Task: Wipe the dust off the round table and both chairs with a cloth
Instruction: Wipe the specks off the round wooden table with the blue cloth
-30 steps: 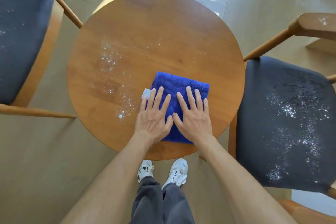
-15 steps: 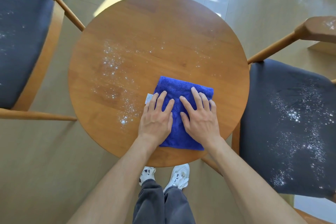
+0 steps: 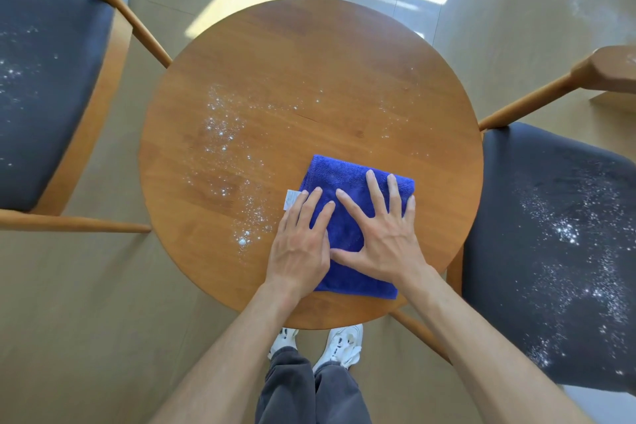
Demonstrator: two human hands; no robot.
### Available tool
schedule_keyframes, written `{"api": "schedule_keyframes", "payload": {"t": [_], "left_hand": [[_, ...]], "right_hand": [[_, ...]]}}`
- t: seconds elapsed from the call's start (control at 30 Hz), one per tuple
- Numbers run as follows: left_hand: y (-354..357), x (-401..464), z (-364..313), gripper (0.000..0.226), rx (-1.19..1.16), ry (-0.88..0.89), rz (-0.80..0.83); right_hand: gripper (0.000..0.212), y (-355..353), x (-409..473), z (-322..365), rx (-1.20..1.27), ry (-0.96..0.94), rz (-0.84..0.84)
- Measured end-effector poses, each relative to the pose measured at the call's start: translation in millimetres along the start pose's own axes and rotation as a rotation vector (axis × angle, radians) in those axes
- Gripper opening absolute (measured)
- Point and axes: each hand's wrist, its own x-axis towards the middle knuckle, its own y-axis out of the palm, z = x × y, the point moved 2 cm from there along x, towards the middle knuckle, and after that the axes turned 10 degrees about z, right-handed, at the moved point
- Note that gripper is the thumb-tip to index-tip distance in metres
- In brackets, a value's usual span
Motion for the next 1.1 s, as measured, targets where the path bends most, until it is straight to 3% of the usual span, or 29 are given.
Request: {"api": "schedule_keyframes", "payload": {"t": [0.17,0.4,0.8,0.9,1.1], "left_hand": [[-4,2,2,0.048,-0.023,0.0,0.009],[-9,-2,9,0.049,-0.072,0.022,-0.034],[-29,-6,29,0.043,-0.051,-0.014,-0.105],[-42,-13,56,0.043,-0.01,-0.093,-0.144],[-66,-32,126,0.045,-0.116,-0.447,-0.293]], "right_hand": [[0.094,0,3,8,-0.04,0.036,0.012],[0.084,19,-7,29,-0.028,0.025,-0.157],[0.083,27,0,30,-0.045,0.074,-0.137],[0.081,29,1,29,-0.047,0.081,-0.152],[0.082,30,1,30,-0.062,0.078,-0.171]]}}
